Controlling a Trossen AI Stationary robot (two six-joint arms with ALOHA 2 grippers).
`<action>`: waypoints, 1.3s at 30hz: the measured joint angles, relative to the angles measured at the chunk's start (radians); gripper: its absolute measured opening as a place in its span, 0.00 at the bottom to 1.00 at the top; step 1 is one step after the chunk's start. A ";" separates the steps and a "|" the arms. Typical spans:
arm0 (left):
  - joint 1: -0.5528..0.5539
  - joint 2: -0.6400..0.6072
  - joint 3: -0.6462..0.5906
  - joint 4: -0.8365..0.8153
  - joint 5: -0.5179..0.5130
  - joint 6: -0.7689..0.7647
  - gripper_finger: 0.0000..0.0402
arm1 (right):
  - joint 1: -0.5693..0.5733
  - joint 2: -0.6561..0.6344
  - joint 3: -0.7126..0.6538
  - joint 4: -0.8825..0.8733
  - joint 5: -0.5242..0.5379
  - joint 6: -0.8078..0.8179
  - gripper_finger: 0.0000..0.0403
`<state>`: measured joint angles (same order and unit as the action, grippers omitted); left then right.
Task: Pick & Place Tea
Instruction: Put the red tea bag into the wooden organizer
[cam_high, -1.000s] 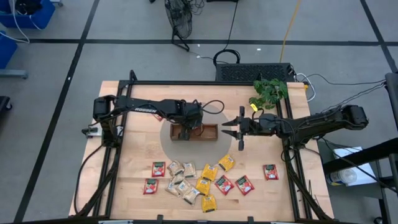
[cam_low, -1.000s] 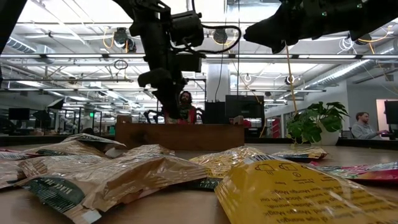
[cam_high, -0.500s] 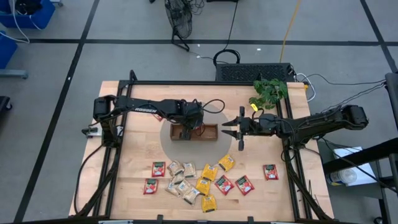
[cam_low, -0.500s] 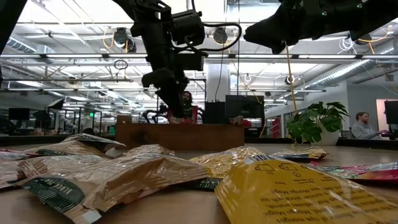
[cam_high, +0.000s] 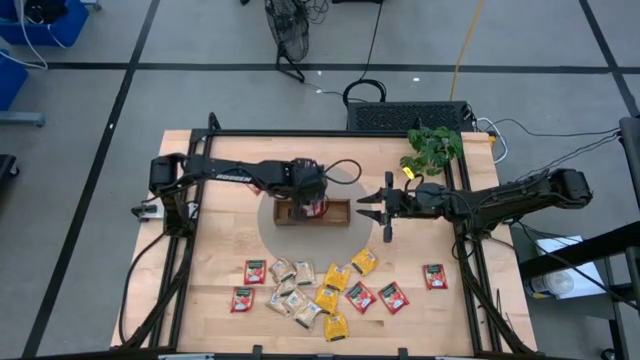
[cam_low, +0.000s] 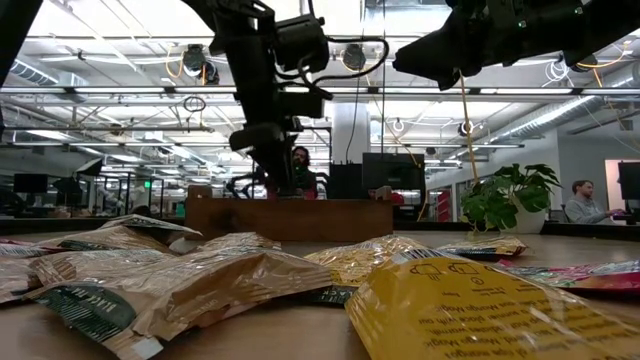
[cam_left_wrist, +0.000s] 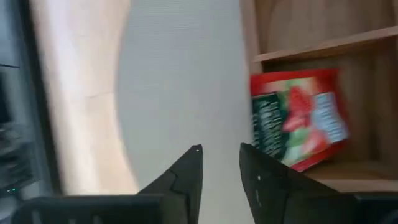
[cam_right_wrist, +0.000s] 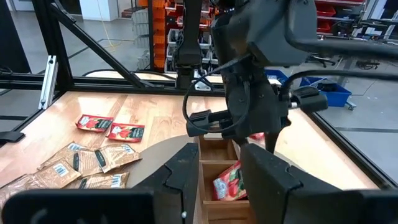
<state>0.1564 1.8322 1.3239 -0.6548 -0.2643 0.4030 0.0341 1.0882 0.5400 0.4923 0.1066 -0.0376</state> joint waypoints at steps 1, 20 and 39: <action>-0.007 -0.010 0.001 -0.004 -0.029 0.003 0.29 | 0.000 0.000 0.000 0.000 0.000 0.000 0.26; -0.122 0.089 0.015 -0.031 0.106 -0.091 0.01 | 0.000 0.000 0.001 0.002 -0.001 0.000 0.26; -0.077 0.127 0.015 -0.022 0.074 -0.143 0.01 | 0.000 0.001 0.001 -0.004 -0.003 -0.001 0.26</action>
<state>0.0789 1.9587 1.3388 -0.6764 -0.1902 0.2597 0.0341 1.0889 0.5411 0.4884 0.1036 -0.0383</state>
